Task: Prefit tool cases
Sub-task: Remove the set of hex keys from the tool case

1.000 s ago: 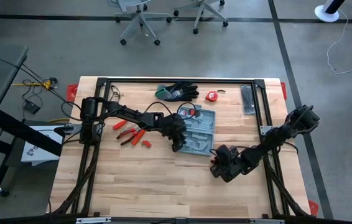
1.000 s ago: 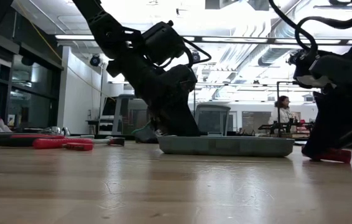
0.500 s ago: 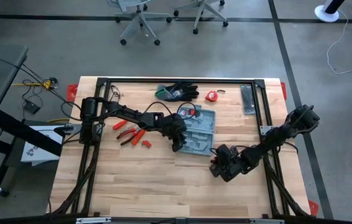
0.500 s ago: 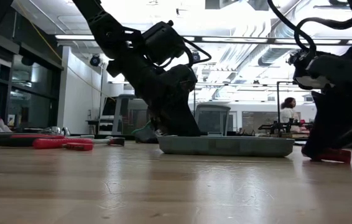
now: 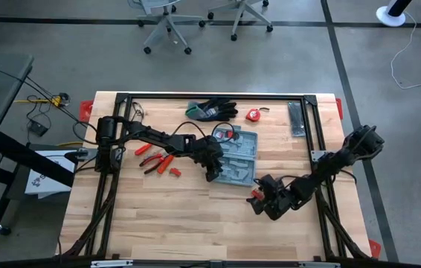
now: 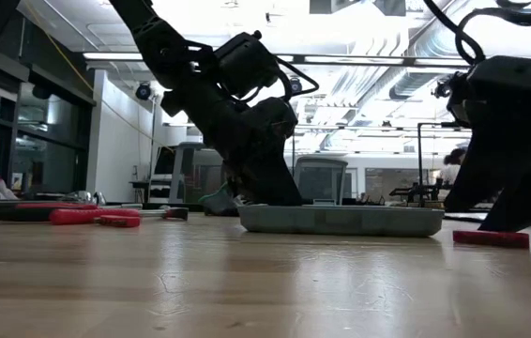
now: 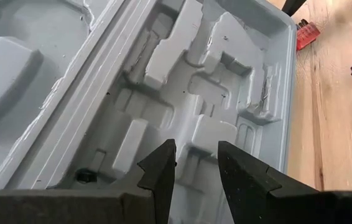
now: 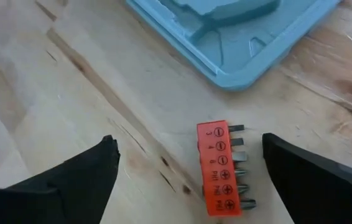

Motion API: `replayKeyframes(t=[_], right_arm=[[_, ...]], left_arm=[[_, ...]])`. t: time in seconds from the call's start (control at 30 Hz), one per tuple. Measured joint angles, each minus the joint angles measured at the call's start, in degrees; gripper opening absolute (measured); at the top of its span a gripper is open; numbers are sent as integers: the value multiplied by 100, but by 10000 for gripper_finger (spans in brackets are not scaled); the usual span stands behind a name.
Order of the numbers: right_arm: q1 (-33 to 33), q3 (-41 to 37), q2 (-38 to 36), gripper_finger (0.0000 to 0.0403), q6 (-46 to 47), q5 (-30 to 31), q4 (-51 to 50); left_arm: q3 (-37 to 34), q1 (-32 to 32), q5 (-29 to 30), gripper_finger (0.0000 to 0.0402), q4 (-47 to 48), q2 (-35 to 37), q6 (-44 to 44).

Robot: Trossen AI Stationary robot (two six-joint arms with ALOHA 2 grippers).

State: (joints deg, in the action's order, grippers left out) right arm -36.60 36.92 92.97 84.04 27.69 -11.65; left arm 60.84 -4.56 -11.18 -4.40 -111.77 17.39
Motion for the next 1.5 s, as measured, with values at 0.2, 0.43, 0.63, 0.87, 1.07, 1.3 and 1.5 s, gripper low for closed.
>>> replayKeyframes(t=[0.2, 0.43, 0.63, 0.87, 1.07, 1.3, 1.5], right_arm=[[-7, -24, -4, 396, 7, 298, 502], [113, -37, -123, 390, 785, 636, 646], [193, -35, -135, 390, 1652, 1042, 868], [448, -30, -142, 390, 1253, 1835, 975], [451, -15, -157, 390, 1321, 1490, 1414], [451, -17, -155, 390, 1913, 1467, 839], [274, -17, -155, 390, 2755, 1788, 405]], left_arm=[[0, 0, 2, 115, 2, 4, 0], [2, 0, 0, 115, 0, 4, 0], [2, 0, 0, 115, 0, 4, 0], [2, -11, 22, 115, 9, 9, -2], [4, 6, -15, 115, -7, 9, -2], [4, -2, -9, 115, -7, 9, 0], [4, 0, -8, 115, -2, 9, 0]])
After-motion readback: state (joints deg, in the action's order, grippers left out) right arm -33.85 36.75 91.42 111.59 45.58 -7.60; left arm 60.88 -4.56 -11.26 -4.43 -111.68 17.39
